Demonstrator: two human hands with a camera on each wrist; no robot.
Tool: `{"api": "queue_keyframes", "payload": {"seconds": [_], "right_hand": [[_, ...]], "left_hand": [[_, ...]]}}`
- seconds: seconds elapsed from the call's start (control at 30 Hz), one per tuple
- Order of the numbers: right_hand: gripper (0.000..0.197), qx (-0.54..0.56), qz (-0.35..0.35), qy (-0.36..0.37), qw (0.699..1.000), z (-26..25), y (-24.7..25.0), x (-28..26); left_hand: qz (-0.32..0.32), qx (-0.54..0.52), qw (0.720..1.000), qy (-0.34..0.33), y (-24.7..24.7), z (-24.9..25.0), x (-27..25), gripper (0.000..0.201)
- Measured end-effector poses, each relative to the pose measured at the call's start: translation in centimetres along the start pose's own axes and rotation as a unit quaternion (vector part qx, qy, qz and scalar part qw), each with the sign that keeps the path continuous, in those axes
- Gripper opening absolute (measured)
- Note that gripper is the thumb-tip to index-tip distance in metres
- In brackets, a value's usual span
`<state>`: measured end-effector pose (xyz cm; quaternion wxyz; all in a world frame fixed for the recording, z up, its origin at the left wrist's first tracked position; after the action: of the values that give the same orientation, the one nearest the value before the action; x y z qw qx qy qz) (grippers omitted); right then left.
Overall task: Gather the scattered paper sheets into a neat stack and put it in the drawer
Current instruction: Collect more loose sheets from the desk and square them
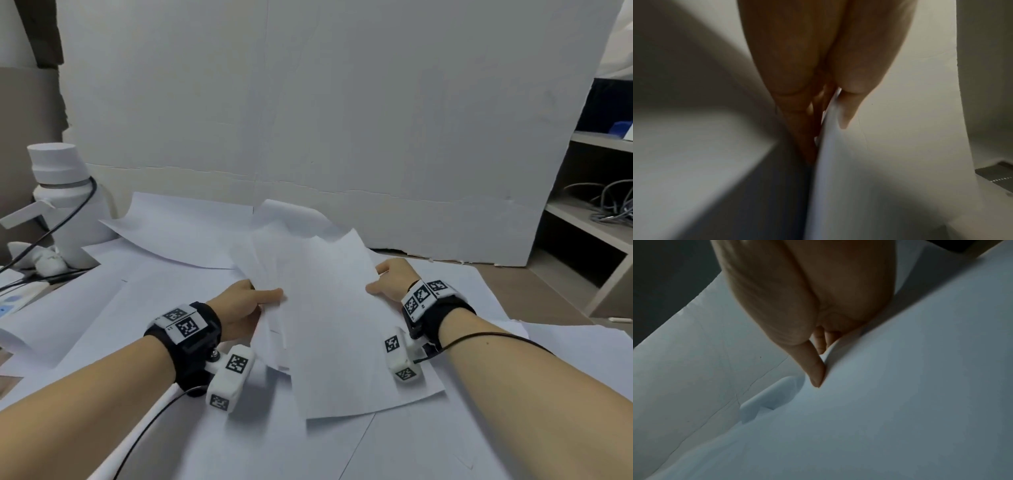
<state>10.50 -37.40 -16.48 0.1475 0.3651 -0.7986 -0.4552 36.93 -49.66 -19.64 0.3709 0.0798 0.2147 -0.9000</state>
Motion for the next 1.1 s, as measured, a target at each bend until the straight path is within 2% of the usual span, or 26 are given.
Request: {"api": "queue_keyframes", "payload": {"seconds": [0.07, 0.2, 0.3, 0.37, 0.43, 0.47, 0.6, 0.7, 0.8, 0.83, 0.97, 1.0, 1.1], "right_hand": [[0.017, -0.016, 0.015, -0.005, 1.0, 0.5, -0.1, 0.2], [0.052, -0.015, 0.025, 0.011, 1.0, 0.8, -0.4, 0.3], [0.057, -0.015, 0.032, 0.019, 0.999, 0.3, -0.4, -0.4], [0.056, -0.015, 0.037, 0.024, 0.999, -0.3, -0.4, -0.7], [0.055, -0.025, 0.032, 0.024, 0.999, -0.4, -0.6, -0.9], [0.055, -0.035, 0.034, 0.023, 0.999, -0.4, -0.6, -0.9], [0.049, -0.07, 0.073, -0.005, 0.995, 0.8, 0.6, -0.1], [0.038, -0.068, 0.095, -0.049, 0.992, 2.9, 2.7, 0.7], [0.087, -0.042, 0.059, -0.098, 0.993, 4.8, 4.0, 0.7], [0.092, -0.016, 0.049, -0.096, 0.994, 5.0, 4.3, 0.4], [0.08, 0.068, 0.053, -0.049, 0.995, 5.0, 6.3, -0.5], [0.071, 0.086, 0.061, -0.031, 0.994, 4.9, 6.8, -0.4], [0.027, 0.118, 0.102, 0.012, 0.988, 4.4, 7.5, -0.1]], "left_hand": [[0.004, -0.007, 0.999, 0.043, 0.8, 0.0, 0.1, 0.022], [0.024, -0.03, 0.994, 0.104, 1.1, -0.4, 0.8, 0.028], [0.063, -0.016, 0.991, 0.114, 0.4, -0.2, 1.1, 0.023], [0.102, 0.021, 0.99, 0.094, 0.8, -0.1, 1.6, 0.031], [0.141, 0.05, 0.987, 0.06, 2.4, -0.6, 3.4, 0.059], [0.151, 0.062, 0.986, 0.04, 2.8, -0.8, 4.0, 0.062], [0.177, 0.102, 0.977, -0.065, 1.6, 0.1, 1.8, 0.031], [0.167, 0.101, 0.974, -0.115, 2.2, 1.1, 1.5, 0.024], [0.15, 0.093, 0.975, -0.137, 2.4, 2.6, 1.1, 0.024], [0.146, 0.086, 0.975, -0.142, 2.4, 3.1, 0.9, 0.024], [0.119, 0.059, 0.981, -0.142, 2.5, 5.5, 0.1, 0.024], [0.113, 0.055, 0.983, -0.135, 2.8, 5.8, 0.0, 0.024], [0.103, 0.049, 0.985, -0.131, 3.4, 5.8, 0.7, 0.022]]}}
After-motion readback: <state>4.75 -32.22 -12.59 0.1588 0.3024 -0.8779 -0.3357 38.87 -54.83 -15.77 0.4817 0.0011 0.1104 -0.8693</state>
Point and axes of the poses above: each hand's wrist, its own x-axis towards the middle knuckle, its own y-axis out of the back of the hand, z = x × y, the point moved 5 cm from there along x, towards the middle knuckle, and after that the axes turned 10 degrees about -x, right-handed, at the moved point
